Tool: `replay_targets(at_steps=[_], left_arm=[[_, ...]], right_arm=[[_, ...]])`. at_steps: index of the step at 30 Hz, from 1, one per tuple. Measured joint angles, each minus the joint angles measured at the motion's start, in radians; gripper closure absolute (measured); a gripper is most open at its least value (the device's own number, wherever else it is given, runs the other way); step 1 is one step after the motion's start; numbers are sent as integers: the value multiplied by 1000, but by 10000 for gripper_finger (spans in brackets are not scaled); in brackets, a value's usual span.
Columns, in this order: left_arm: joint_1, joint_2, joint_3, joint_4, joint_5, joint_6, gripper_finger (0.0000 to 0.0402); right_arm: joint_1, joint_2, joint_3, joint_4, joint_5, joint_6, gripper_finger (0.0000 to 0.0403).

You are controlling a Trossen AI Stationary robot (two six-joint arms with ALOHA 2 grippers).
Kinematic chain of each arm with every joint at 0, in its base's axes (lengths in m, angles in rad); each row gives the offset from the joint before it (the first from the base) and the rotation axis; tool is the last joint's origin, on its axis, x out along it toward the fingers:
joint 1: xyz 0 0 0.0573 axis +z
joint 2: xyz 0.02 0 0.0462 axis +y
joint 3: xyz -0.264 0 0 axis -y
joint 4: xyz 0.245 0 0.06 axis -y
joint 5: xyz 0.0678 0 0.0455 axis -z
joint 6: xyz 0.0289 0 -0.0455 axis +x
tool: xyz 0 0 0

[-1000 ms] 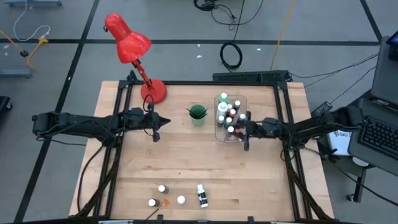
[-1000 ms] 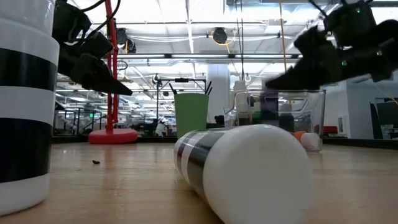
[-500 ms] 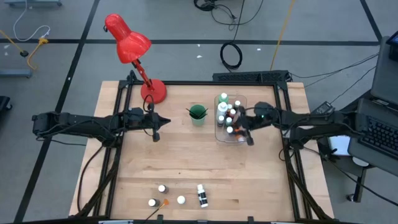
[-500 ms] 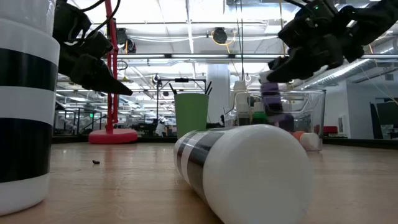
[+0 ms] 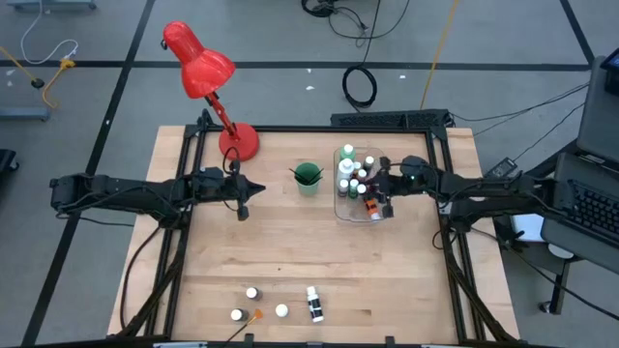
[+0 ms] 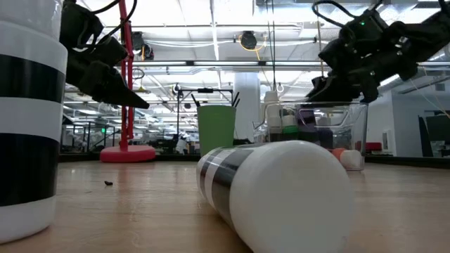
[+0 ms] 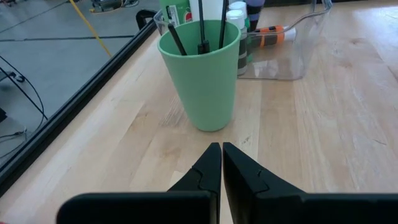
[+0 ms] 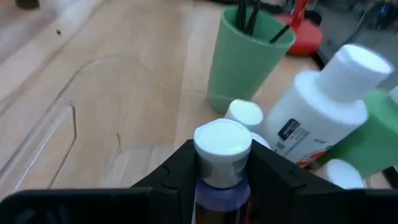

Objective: Pick & Place Paint Supplies
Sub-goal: Put the purple paint bottle into the transparent bin

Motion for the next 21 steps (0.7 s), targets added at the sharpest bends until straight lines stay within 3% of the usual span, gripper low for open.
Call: replay_targets(at_steps=[5, 8, 12, 21], left_arm=[[0, 0, 0, 0, 0, -7, 382], [0, 0, 0, 2, 0, -7, 382], [0, 0, 0, 5, 0, -7, 382], [0, 0, 0, 9, 0, -9, 382]], right_arm=[[-12, -7, -73, 148, 0, 19, 295], [-12, -7, -114, 212, 83, 58, 295], [-12, -6, -158, 212, 139, 65, 295], [-12, -7, -180, 211, 140, 58, 290]])
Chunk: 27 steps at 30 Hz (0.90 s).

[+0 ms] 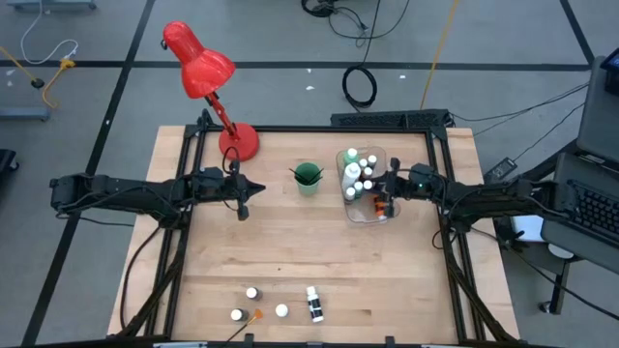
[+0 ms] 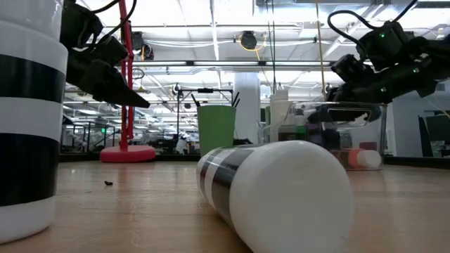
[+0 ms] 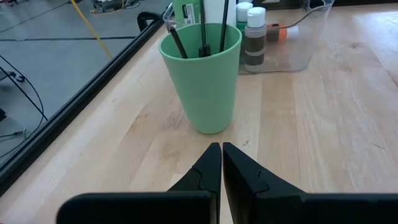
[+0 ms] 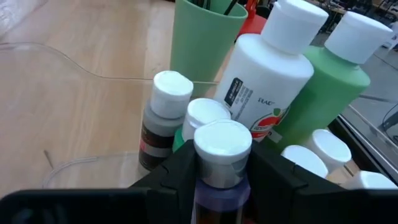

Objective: Pick & Place Paint Supplies
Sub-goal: Put the purple paint bottle into the transparent bin, then adjust the transparent bin

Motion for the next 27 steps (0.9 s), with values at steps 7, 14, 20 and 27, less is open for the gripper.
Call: replay_targets(at_steps=[7, 14, 20, 27], left_arm=[[0, 0, 0, 2, 0, -15, 382], [0, 0, 0, -1, 0, -13, 382], [0, 0, 0, -5, 0, -12, 382], [0, 0, 0, -9, 0, -11, 382]], right_arm=[[0, 2, -2, 61, 17, 81, 260], [0, 3, -3, 112, 85, 174, 228], [42, -42, 38, 149, 46, 171, 221], [284, -84, 387, -335, 82, 179, 221]])
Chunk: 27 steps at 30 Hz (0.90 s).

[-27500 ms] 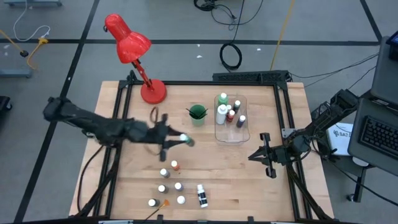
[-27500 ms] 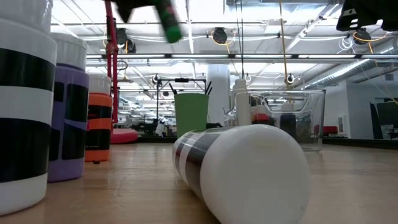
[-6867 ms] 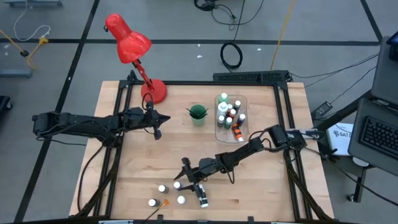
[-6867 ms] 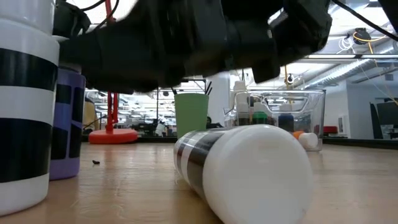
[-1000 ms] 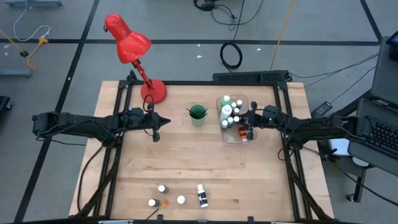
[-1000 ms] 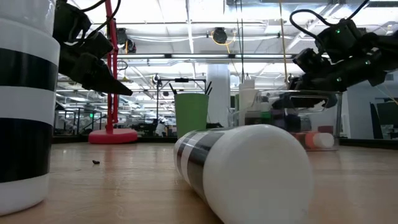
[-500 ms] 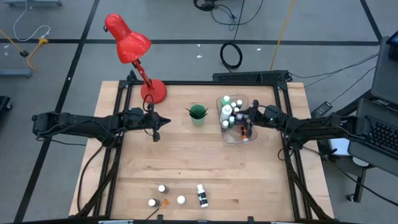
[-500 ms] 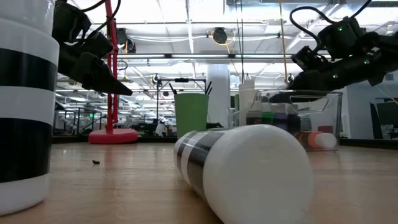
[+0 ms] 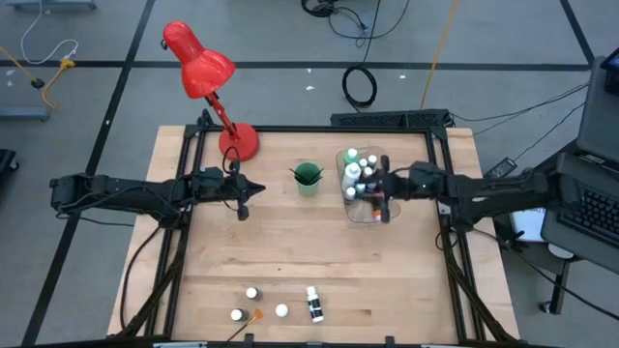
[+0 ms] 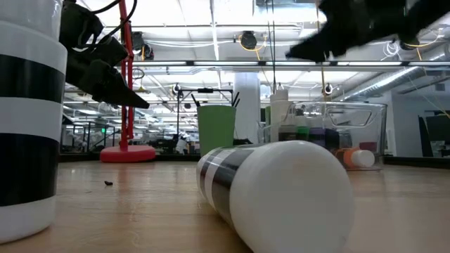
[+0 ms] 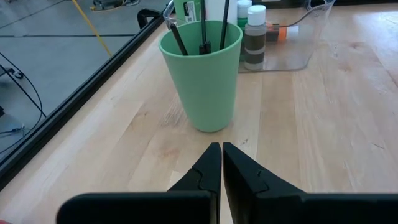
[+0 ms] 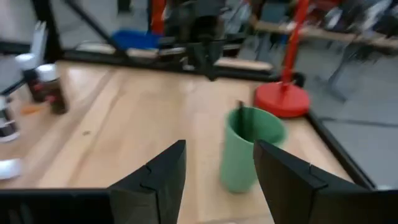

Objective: Pick & Place Paint Supplies
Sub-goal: Adjust the transparent bin

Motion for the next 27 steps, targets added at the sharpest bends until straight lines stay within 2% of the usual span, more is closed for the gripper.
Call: replay_targets(at_steps=[3, 5, 8, 10, 14, 19, 22, 27], left_arm=[[0, 0, 0, -2, 1, 2, 382], [0, 0, 0, -2, 4, 2, 382], [0, 0, 0, -8, 6, -4, 382], [0, 0, 0, -19, 7, -9, 382], [0, 0, 0, -26, 8, -9, 382], [0, 0, 0, -25, 7, 8, 382], [0, 0, 0, -25, 7, 13, 382], [0, 0, 0, -25, 7, 11, 382]], right_arm=[[165, 79, 215, -280, 189, 46, 221], [245, 143, 348, -489, 274, 101, 221], [307, 227, 513, -783, 293, 220, 220], [336, 262, 566, -908, 267, 297, 220], [377, 289, 580, -1002, 224, 364, 220], [398, 295, 552, -1130, 307, 359, 220], [406, 295, 509, -1125, 283, 280, 220], [402, 295, 438, -1095, 259, 278, 220]])
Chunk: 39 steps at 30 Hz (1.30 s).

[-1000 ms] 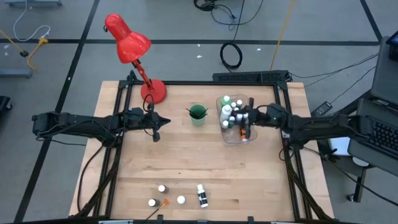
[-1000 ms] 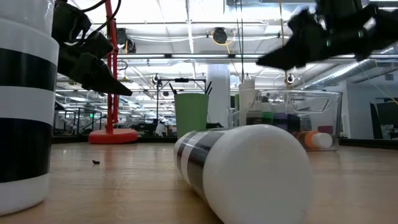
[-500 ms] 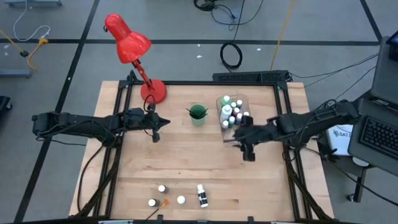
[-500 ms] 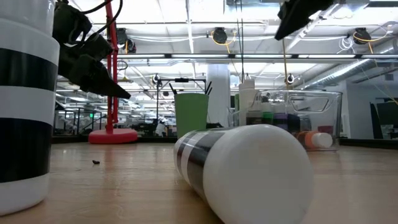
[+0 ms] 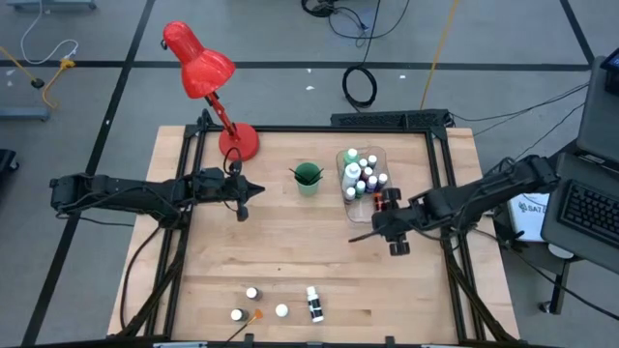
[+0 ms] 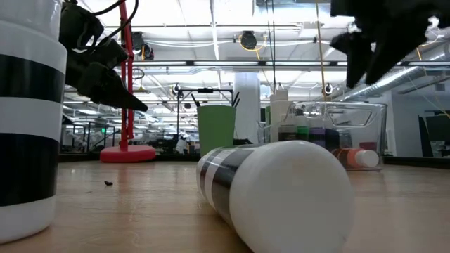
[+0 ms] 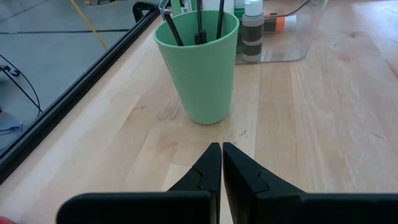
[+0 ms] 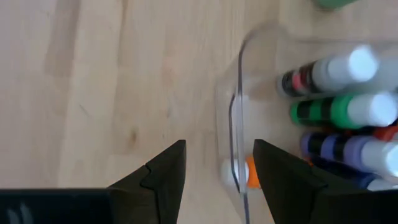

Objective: Pick & Place Paint Supplies
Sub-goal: Adjust the transparent bin

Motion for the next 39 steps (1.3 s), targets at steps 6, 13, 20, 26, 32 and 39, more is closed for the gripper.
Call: replay_targets(at_steps=[6, 13, 20, 26, 32, 39], left_arm=[[0, 0, 0, 0, 0, -16, 382], [0, 0, 0, 1, -1, 5, 382], [0, 0, 0, 0, 0, 2, 382], [0, 0, 0, 0, -1, 3, 382], [0, 0, 0, 1, -1, 3, 382], [0, 0, 0, 0, -1, 2, 382]], right_arm=[[-25, 0, -57, -34, 21, 71, 226], [-51, 0, -83, -36, 73, 70, 258], [-84, 0, -124, 37, 68, 84, 311], [-84, 0, -153, 97, 11, 111, 359], [-83, 0, -154, 149, -12, 128, 397], [-96, 19, -155, 213, -62, 122, 394]])
